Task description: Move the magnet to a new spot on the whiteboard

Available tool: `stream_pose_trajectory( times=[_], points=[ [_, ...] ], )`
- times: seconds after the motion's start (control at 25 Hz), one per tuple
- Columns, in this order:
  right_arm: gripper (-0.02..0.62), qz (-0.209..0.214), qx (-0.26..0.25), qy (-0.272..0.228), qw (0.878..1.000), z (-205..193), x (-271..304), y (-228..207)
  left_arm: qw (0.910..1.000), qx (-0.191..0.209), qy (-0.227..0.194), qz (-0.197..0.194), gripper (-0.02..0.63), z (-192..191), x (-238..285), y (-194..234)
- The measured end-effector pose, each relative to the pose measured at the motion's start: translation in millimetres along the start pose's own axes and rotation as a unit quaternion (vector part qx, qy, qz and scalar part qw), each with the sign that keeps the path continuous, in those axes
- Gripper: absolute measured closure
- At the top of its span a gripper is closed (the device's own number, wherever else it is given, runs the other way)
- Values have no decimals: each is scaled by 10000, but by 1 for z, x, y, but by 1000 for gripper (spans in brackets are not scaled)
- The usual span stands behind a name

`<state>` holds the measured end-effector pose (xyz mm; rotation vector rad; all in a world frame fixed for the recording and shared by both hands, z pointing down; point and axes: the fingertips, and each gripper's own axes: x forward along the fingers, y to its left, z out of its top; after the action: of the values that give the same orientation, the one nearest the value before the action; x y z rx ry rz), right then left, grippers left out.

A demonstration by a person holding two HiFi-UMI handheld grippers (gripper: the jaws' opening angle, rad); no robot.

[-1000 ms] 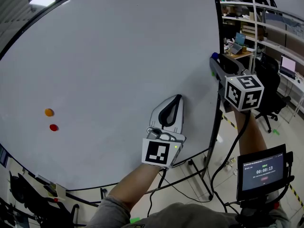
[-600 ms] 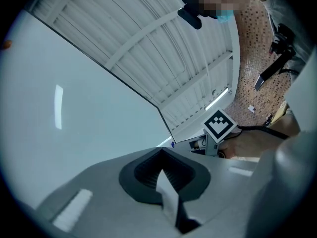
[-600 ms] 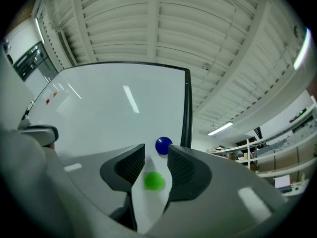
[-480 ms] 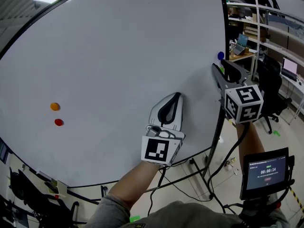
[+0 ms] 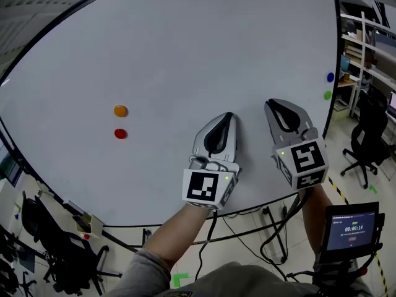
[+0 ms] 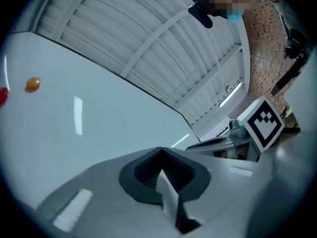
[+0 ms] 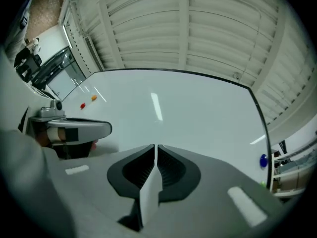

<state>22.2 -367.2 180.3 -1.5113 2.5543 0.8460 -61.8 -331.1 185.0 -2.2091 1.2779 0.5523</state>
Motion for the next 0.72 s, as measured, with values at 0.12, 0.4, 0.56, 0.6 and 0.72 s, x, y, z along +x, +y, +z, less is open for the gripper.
stream_pose_trajectory(
  times=[0.12,0.4,0.56,0.6,0.72],
  points=[
    [588,253,100,-147,9995,11,11,31,9996,161,161,194,609,13,-12,19],
    [588,811,115,-352,9960,54,26,86,9967,495,308,564,609,48,-33,51],
    [589,1129,35,-438,9926,83,39,131,9945,587,371,788,609,67,-54,81],
    [588,1193,-1,-458,9918,86,42,142,9938,617,381,842,609,68,-60,87],
    [588,1364,-36,-506,9894,80,56,193,9914,721,432,1008,609,59,-95,118]
  ],
)
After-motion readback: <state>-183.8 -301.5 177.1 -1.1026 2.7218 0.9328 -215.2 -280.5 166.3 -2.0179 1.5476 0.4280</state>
